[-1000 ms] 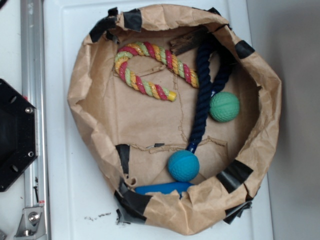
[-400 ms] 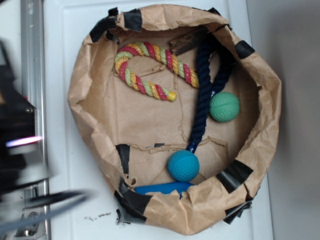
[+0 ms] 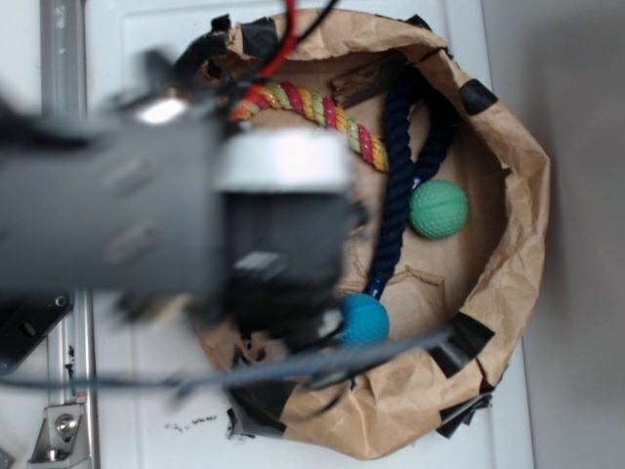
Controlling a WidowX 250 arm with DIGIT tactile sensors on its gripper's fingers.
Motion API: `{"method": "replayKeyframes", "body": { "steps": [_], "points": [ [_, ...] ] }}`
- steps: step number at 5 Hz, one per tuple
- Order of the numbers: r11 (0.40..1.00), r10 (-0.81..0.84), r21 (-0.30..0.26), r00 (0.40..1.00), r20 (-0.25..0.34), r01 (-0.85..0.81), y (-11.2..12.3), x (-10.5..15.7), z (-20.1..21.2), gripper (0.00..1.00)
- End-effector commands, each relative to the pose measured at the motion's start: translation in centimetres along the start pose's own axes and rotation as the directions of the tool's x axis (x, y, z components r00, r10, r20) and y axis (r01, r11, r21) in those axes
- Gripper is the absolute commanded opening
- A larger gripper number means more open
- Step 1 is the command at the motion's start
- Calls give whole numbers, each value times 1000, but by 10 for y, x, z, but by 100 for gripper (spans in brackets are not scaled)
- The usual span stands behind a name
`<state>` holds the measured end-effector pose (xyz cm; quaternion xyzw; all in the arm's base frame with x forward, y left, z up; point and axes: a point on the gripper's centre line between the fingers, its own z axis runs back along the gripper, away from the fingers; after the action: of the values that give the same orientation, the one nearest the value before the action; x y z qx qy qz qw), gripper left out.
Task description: Grab the blue ball.
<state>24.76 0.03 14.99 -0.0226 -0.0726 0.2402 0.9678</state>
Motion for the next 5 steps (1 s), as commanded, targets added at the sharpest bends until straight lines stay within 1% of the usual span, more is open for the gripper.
{"method": "replayKeyframes", "body": {
  "steps": [1, 2, 3, 4, 5],
  "points": [
    [918, 283, -258, 953, -110, -302, -13, 27, -62, 100],
    [937, 199, -249, 961, -193, -244, -34, -2, -86, 100],
    [950, 132, -239, 953, -272, -200, -53, -30, -103, 100],
    [962, 107, -222, 969, -223, -157, -58, -38, -112, 0],
    [966, 59, -240, 986, -156, -95, -57, -26, -116, 0]
  ]
}}
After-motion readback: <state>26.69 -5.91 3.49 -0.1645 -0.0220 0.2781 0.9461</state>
